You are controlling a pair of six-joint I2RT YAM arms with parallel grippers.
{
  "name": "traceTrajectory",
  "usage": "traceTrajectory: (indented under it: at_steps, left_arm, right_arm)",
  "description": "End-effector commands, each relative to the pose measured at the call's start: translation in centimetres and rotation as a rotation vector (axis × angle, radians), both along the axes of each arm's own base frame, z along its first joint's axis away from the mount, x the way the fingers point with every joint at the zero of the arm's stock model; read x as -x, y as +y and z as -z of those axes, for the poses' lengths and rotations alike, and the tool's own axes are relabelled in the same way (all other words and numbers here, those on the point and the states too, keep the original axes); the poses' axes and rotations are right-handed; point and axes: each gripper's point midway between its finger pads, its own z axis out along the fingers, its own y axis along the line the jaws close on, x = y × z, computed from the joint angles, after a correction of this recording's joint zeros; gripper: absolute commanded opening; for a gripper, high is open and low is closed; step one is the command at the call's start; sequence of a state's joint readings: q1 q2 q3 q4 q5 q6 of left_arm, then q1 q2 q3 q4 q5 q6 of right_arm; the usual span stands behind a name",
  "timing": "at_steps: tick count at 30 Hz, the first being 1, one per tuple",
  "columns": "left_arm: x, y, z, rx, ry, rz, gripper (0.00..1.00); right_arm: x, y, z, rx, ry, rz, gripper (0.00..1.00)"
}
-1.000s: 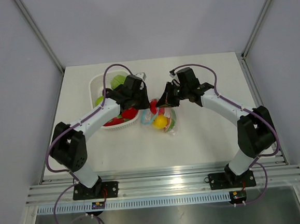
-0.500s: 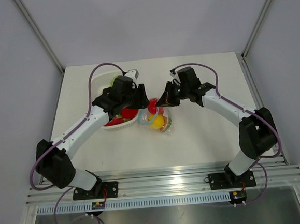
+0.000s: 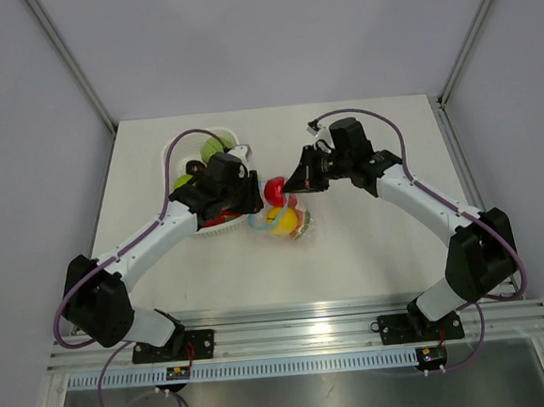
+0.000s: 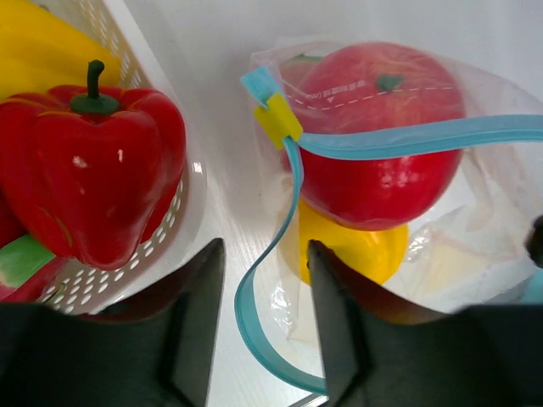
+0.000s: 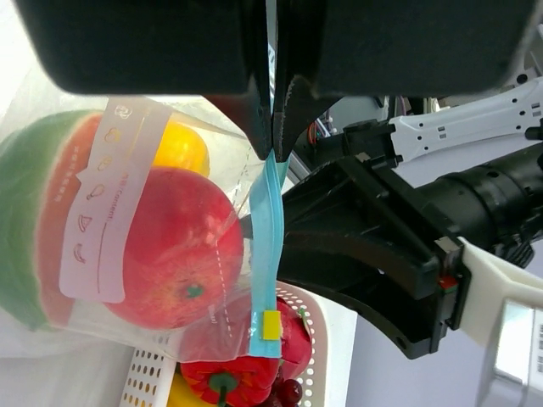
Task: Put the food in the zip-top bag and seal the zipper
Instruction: Zip the zipper food storage bag at the center of the board.
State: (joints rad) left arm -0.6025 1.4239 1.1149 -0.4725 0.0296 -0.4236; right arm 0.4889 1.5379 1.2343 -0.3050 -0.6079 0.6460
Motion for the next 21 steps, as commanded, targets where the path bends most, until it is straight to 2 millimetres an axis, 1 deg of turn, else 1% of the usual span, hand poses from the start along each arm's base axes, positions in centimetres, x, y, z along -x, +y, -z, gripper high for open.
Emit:
traceTrajectory:
  at_steps: [1,2,4,5,7,10,12,13,16,17,18,19,20,21]
  left_arm:
    - [-0.4,-1.0,-0.8,0.049,-0.043,0.023,0.39]
    - [-0.4,-1.4,-0.9,0.066,-0.045,0.034,0.35]
    - [-0.4,-1.7,-0.6,0.073,-0.034,0.044,0.23]
    - [-0.5,-1.9,-0.4,0.075,-0.029,0.048,0.13]
    - [-0.6,-2.1,-0.3,0.079,-0.026,0.048,0.0]
    - [-0.5,-2.3,-0.7,0.094,-0.024,0.057,0.0]
    - [-0.3,-2.6,-1.3,0.117,-0.028,0.068,0.0]
    - [-0.3,-2.7,-1.5,0.121,-0.031,0.067,0.0]
    - [-0.2,-3.5,-2.2,0.175,-0.014,0.07,0.0]
    - [-0.1,-4.0,-2.5,0.202,-0.005,0.074,0.0]
    - [-0.1,-4.5,-2.7,0.236,0.014,0.06,0.0]
    - [-0.1,-5.0,-2.5,0.257,0.034,0.057,0.0]
    - [-0.4,-5.8,-2.9,0.296,0.032,0.062,0.0]
    - [-0.5,-6.2,-3.0,0.326,0.058,0.038,0.0]
  right_arm:
    - [0.9,-0.2,-2.0,-0.033,-0.063,-0.043,0.0]
    - [0.9,-0.3,-1.8,-0.03,-0.06,-0.042,0.0]
    - [1.0,-0.3,-1.8,-0.029,-0.058,-0.044,0.0]
    - [1.0,-0.3,-1.8,-0.031,-0.058,-0.049,0.0]
    - [1.2,-0.3,-1.9,-0.032,-0.059,-0.056,0.0]
    - [1.5,-0.7,-1.7,-0.011,-0.062,-0.051,0.0]
    - [1.0,-1.4,-1.3,0.036,-0.077,-0.023,0.0]
    - [1.1,-1.5,-1.2,0.038,-0.073,-0.024,0.0]
    - [0.0,-2.5,-0.9,0.087,-0.08,0.015,0.0]
    - [-1.1,-3.3,-0.6,0.131,-0.107,0.052,0.0]
    - [-2.0,-3.7,-0.9,0.171,-0.114,0.076,0.01]
    - [-3.2,-4.5,-0.8,0.235,-0.157,0.108,0.01]
    - [-4.0,-4.9,-0.9,0.271,-0.174,0.125,0.01]
    - [-4.9,-5.0,-1.3,0.309,-0.173,0.13,0.05]
